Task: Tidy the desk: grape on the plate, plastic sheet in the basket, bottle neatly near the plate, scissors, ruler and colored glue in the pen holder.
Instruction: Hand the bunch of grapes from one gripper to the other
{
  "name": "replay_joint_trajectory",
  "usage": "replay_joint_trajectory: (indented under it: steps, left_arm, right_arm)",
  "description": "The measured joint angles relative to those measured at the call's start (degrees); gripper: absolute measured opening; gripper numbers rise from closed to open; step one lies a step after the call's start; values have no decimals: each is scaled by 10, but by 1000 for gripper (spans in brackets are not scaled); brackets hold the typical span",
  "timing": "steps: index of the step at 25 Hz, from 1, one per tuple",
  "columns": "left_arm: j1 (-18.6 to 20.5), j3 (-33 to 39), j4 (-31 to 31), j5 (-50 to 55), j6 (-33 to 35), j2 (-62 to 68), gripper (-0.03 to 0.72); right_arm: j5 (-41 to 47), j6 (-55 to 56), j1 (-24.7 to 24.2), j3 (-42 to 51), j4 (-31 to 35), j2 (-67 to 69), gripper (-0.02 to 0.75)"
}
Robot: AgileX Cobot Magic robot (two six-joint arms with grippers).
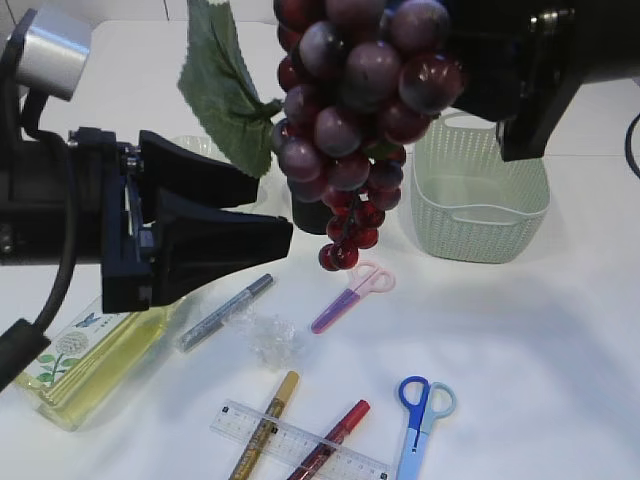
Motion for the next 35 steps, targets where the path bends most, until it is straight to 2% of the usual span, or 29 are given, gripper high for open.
replay_joint_trajectory:
  steps: [11, 28, 32, 35]
  left_arm:
    - [-36, -89, -1, 2, 2, 59, 563]
    - [-84, -199, -1, 9, 2, 143, 561]
    - [-84, -204, -1, 4, 2, 155, 486]
    - [-84, -204, -1, 3, 2, 157, 347]
  right_arm:
    - [-2, 1, 0, 0, 48, -12, 179]
    - [-2, 2, 0, 0, 52, -13, 180]
    - [-2, 2, 0, 0, 54, -13, 180]
    - [-2, 2, 0, 0, 55, -13, 180]
